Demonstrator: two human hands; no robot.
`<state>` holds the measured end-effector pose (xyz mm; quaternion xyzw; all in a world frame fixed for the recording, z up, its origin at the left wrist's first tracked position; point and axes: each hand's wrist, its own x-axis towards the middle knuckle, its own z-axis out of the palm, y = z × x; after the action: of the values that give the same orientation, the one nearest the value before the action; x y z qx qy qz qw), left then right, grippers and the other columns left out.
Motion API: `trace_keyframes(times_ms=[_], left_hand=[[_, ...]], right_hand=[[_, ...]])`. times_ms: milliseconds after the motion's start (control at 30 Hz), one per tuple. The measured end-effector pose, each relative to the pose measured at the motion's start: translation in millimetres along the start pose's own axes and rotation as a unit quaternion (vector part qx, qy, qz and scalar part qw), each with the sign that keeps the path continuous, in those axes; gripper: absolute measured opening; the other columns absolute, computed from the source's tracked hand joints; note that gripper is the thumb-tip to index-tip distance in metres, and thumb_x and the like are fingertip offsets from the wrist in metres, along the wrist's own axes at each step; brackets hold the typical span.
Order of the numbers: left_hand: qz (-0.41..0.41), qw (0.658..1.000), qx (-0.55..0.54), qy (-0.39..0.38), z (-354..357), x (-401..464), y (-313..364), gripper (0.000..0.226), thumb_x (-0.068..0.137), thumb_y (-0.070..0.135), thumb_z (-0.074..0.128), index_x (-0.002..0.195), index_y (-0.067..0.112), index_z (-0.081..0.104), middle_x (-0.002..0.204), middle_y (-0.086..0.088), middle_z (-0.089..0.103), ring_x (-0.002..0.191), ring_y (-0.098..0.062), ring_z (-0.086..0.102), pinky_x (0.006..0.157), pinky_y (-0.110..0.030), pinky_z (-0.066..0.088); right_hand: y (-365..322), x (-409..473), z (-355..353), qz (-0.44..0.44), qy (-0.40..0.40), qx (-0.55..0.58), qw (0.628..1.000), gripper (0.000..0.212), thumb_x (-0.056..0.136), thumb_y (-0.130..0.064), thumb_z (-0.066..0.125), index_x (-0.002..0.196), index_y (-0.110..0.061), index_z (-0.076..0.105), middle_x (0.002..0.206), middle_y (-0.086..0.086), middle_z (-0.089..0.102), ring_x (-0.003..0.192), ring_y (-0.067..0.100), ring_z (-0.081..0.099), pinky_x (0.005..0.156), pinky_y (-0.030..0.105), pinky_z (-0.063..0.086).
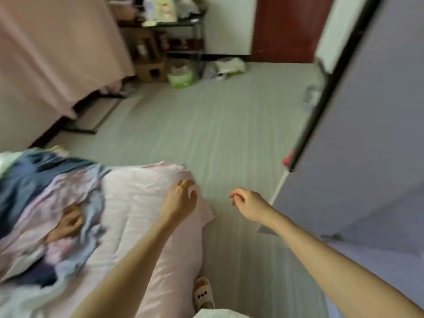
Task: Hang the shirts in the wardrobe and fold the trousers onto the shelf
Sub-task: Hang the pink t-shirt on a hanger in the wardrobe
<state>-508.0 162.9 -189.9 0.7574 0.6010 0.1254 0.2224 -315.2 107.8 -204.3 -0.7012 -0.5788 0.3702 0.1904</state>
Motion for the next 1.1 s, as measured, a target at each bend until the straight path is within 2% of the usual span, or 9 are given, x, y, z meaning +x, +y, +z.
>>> trace_keyframes(times_ms=[233, 300, 367, 567, 667, 767, 967, 1033, 1100], left_hand=[[-0.21, 0.971, -0.034, 0.108, -67.8, -36.6, -180.9, 0.033, 0.09, 0.017, 0.05, 0.122, 0.01, 0.056, 0.123, -0.01, 0.058, 0.114, -0.027, 0.053, 0.094, -0.033, 0.039], [-0.257, 0.958, -0.049, 0.117, -81.7, -39.3, -230.9, 0.031, 0.09, 0.015, 0.049, 0.119, 0.007, 0.057, 0.122, -0.013, 0.058, 0.115, -0.029, 0.051, 0.092, -0.034, 0.038], [-0.288, 0.949, -0.061, 0.116, -93.4, -38.4, -278.8, 0.027, 0.089, 0.013, 0.047, 0.112, 0.005, 0.058, 0.118, -0.015, 0.058, 0.114, -0.031, 0.05, 0.089, -0.036, 0.039], [-0.362, 0.916, -0.093, 0.147, -108.1, -18.1, -419.8, 0.027, 0.089, 0.011, 0.044, 0.112, 0.01, 0.059, 0.118, -0.009, 0.056, 0.112, -0.027, 0.05, 0.09, -0.039, 0.042], [-0.398, 0.907, -0.066, 0.119, -92.5, -2.3, -480.2, 0.035, 0.092, 0.013, 0.042, 0.125, 0.008, 0.05, 0.127, -0.014, 0.048, 0.118, -0.03, 0.046, 0.093, -0.041, 0.041], [-0.416, 0.904, -0.029, 0.09, -61.6, 17.2, -548.3, 0.04, 0.091, 0.012, 0.04, 0.131, 0.009, 0.044, 0.132, -0.014, 0.044, 0.121, -0.031, 0.04, 0.096, -0.041, 0.038], [-0.409, 0.905, 0.115, 0.033, -17.7, 42.1, -642.9, 0.061, 0.087, 0.014, 0.046, 0.143, 0.018, 0.023, 0.15, -0.009, 0.021, 0.134, -0.03, 0.023, 0.097, -0.045, 0.035], [-0.415, 0.892, 0.172, 0.046, -14.6, 44.4, -660.9, 0.055, 0.085, 0.017, 0.048, 0.138, 0.018, 0.032, 0.147, -0.006, 0.028, 0.132, -0.028, 0.025, 0.094, -0.044, 0.034], [-0.4, 0.894, 0.171, 0.108, -18.6, 47.0, -669.7, 0.033, 0.086, 0.026, 0.05, 0.118, 0.017, 0.053, 0.131, -0.004, 0.05, 0.122, -0.026, 0.041, 0.088, -0.039, 0.033]], right_hand=[[-136.7, 84.0, 122.8, -0.101, -0.143, -0.046, 0.983, 0.028, 0.096, -0.011, 0.038, 0.112, -0.01, 0.061, 0.109, 0.007, 0.066, 0.106, 0.023, 0.058, 0.08, 0.017, 0.038], [-170.0, 105.5, 159.3, -0.114, -0.174, -0.058, 0.976, 0.027, 0.096, -0.01, 0.038, 0.111, -0.01, 0.061, 0.105, 0.008, 0.067, 0.104, 0.025, 0.058, 0.09, 0.024, 0.042], [-198.4, 128.0, 193.0, -0.125, -0.2, -0.075, 0.969, 0.027, 0.095, -0.011, 0.038, 0.11, -0.013, 0.061, 0.1, 0.004, 0.066, 0.103, 0.025, 0.059, 0.094, 0.033, 0.044], [-264.0, 209.2, 308.9, -0.159, -0.262, -0.117, 0.945, 0.029, 0.095, -0.014, 0.036, 0.114, -0.017, 0.058, 0.104, 0.002, 0.064, 0.101, 0.023, 0.059, 0.088, 0.031, 0.045], [-275.8, 248.2, 366.6, -0.17, -0.261, -0.138, 0.94, 0.031, 0.095, -0.015, 0.036, 0.12, -0.016, 0.054, 0.116, 0.005, 0.063, 0.107, 0.024, 0.056, 0.084, 0.027, 0.041], [-273.4, 291.7, 434.5, -0.184, -0.266, -0.16, 0.933, 0.034, 0.096, -0.016, 0.036, 0.128, -0.017, 0.049, 0.126, 0.007, 0.058, 0.115, 0.026, 0.053, 0.089, 0.03, 0.041], [-247.1, 336.2, 511.0, -0.187, -0.262, -0.156, 0.934, 0.037, 0.095, -0.014, 0.035, 0.13, -0.019, 0.046, 0.126, 0.006, 0.056, 0.112, 0.027, 0.053, 0.084, 0.031, 0.041], [-238.1, 340.6, 516.3, -0.177, -0.258, -0.147, 0.938, 0.037, 0.095, -0.013, 0.036, 0.131, -0.018, 0.045, 0.125, 0.008, 0.057, 0.112, 0.027, 0.053, 0.083, 0.031, 0.041], [-235.8, 341.8, 518.9, -0.158, -0.256, -0.142, 0.943, 0.037, 0.095, -0.014, 0.036, 0.131, -0.016, 0.043, 0.123, 0.01, 0.058, 0.11, 0.028, 0.053, 0.081, 0.031, 0.04]])
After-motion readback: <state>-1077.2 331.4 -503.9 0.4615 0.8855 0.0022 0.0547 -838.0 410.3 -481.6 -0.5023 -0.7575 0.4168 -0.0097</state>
